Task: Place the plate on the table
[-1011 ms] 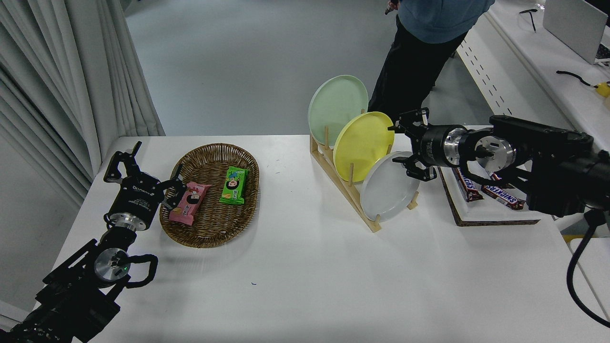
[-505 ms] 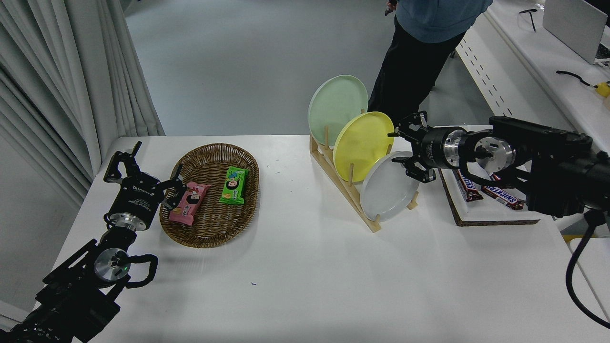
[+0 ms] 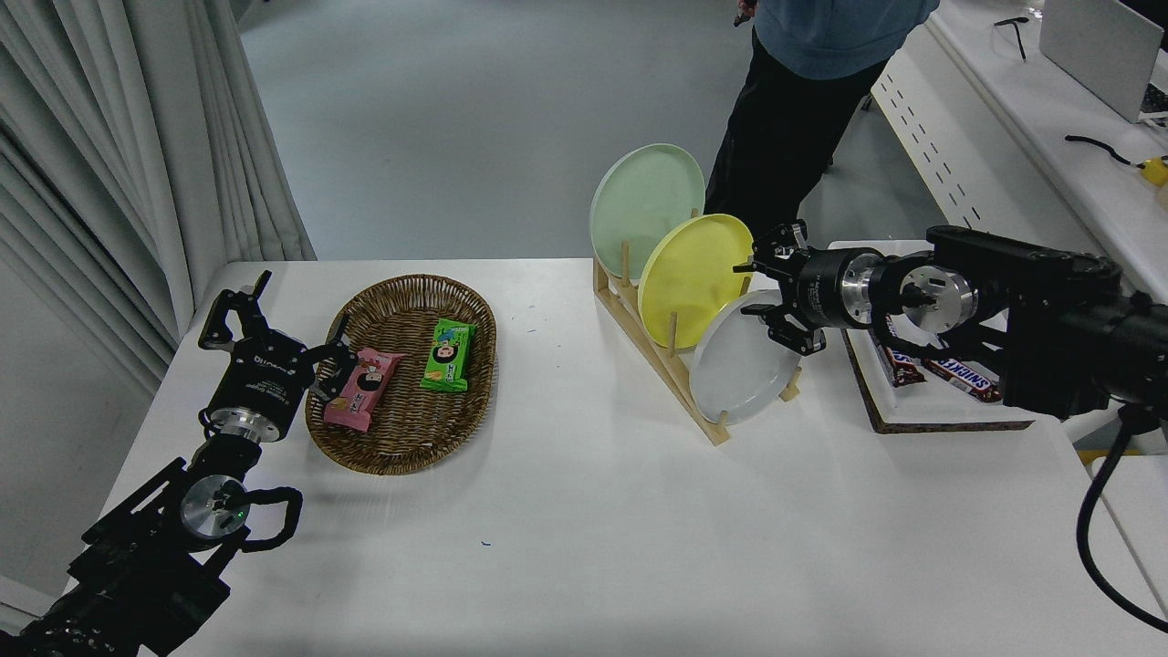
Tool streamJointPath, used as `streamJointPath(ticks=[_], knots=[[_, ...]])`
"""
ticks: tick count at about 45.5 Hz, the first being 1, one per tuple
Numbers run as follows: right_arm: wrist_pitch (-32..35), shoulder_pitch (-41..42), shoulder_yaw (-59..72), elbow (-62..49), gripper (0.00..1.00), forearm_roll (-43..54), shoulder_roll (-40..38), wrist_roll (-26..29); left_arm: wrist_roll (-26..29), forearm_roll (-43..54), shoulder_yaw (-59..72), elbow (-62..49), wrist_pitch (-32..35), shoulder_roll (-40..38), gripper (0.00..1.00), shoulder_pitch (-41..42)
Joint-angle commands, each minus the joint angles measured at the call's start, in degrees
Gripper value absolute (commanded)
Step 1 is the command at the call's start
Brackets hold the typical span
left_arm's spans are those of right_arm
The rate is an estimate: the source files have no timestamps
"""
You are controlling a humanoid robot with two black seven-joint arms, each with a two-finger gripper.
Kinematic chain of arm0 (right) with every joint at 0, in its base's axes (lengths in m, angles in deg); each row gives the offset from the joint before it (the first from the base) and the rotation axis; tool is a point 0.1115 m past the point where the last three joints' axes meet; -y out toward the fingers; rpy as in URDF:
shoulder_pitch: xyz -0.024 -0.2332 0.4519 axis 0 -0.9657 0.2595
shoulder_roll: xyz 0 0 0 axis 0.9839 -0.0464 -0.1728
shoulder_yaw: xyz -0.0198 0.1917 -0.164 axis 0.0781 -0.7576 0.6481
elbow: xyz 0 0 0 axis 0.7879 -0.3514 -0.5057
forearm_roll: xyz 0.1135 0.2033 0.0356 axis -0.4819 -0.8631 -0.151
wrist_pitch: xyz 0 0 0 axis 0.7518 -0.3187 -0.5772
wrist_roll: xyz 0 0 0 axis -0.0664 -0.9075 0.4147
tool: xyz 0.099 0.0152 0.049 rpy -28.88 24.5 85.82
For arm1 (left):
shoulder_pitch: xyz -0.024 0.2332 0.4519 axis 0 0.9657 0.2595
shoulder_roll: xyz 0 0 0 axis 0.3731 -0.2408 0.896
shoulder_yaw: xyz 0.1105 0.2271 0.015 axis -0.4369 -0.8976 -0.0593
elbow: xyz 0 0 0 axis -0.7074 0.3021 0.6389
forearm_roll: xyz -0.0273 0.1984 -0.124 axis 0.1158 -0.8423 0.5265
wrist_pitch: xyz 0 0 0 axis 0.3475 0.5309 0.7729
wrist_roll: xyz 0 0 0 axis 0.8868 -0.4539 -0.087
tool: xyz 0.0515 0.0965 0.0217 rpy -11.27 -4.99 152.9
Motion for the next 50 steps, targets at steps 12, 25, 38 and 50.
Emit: streamJointPath(ticks=[12, 25, 38, 50], knots=[[0.3, 0.1, -0.4, 0.0, 0.35, 1.0, -0.2, 1.4, 0.0, 0.0, 0.0, 0.0, 0.0, 0.0, 1.00, 0.0], [0.3, 0.3, -0.4, 0.1, 0.31, 1.0, -0.5, 2.1, 0.0, 0.0, 0.0, -0.1, 0.0, 0.0, 1.00, 0.0], [0.3, 0.2, -0.5, 0.1, 0.28, 1.0, -0.4, 2.7, 0.0, 0.0, -0.1, 0.0, 0.0, 0.0, 1.00, 0.0], [0.2, 0.1, -1.2, 0.0, 0.25, 1.0, -0.2, 2.7, 0.0, 0.0, -0.1, -0.1, 0.0, 0.0, 1.00, 0.0]])
